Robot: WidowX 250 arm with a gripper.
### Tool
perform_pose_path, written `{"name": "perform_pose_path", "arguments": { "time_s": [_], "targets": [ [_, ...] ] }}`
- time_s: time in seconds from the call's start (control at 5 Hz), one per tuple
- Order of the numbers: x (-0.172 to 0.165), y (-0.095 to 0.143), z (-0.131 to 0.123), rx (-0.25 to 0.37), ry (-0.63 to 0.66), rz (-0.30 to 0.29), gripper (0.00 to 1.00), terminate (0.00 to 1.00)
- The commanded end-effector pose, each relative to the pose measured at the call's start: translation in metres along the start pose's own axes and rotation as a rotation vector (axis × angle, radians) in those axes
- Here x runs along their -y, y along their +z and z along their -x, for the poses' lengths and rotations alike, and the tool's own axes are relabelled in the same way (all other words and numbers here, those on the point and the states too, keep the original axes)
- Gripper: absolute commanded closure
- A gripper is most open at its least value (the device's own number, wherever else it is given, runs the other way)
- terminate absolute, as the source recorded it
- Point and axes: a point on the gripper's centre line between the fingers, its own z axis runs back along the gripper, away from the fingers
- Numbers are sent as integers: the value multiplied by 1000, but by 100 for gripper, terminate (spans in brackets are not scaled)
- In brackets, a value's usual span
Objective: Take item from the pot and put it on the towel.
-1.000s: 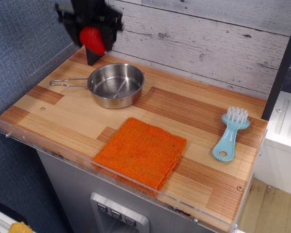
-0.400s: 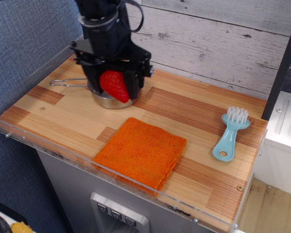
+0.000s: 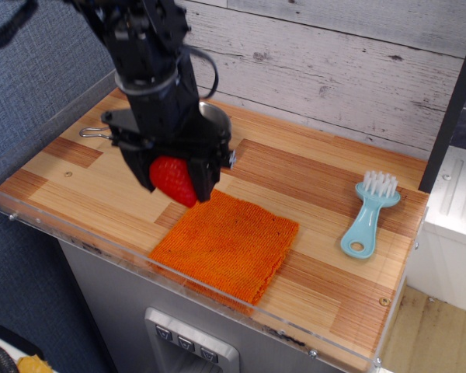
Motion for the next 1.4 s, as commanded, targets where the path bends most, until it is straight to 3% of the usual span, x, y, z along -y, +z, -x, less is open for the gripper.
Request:
{"name": "perform_pose_path", "arguments": {
  "time_s": [0.0, 0.4, 0.6, 1.0, 1.2],
  "targets": [
    [7, -27, -1, -53, -30, 22, 100, 0],
    [35, -45, -3, -85, -110, 21, 100, 0],
    [35, -44, -2, -84, -121, -7, 0, 0],
    [33, -20, -2, -36, -134, -65, 0, 0],
    [27, 22, -12, 71, -110, -86, 0, 0]
  ]
}}
